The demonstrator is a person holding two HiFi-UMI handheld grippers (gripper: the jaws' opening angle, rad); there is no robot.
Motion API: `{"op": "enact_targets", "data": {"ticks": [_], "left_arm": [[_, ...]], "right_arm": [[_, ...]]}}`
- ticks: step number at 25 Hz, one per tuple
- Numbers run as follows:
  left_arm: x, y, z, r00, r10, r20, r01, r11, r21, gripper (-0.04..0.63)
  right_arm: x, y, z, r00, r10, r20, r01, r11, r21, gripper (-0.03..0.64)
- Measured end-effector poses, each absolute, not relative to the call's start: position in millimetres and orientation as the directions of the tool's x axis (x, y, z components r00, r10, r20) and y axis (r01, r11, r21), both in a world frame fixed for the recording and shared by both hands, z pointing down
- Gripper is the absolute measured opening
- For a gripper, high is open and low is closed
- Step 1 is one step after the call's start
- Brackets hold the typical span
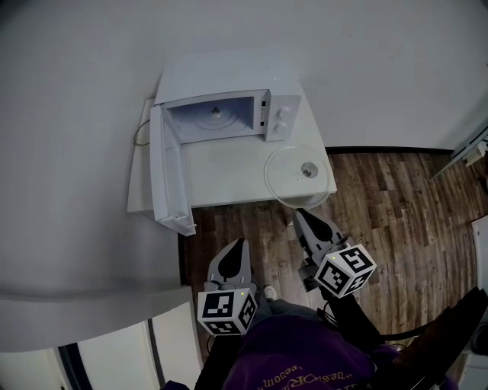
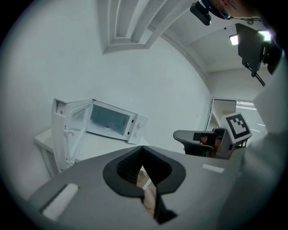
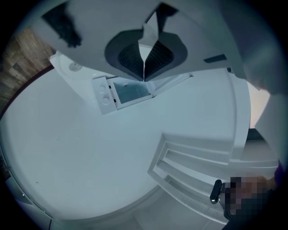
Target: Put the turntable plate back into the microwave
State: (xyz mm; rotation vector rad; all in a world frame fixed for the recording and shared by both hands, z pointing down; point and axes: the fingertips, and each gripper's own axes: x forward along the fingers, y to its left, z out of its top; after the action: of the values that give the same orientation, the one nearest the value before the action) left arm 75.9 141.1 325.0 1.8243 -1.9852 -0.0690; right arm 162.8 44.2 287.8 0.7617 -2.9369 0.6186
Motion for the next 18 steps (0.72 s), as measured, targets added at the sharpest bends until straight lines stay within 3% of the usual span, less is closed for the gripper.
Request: {"op": "enact_targets", "data": {"ticks": [18], "left_arm": [[20.5, 59.6, 321.7, 0.09, -0.958, 0.272, -0.94, 0.009, 0.341, 0.005]], "right_arm": [[109.9, -19.2, 288.6, -0.827, -0.54, 0.159, -0.557, 0.748, -0.361, 0.011]]}}
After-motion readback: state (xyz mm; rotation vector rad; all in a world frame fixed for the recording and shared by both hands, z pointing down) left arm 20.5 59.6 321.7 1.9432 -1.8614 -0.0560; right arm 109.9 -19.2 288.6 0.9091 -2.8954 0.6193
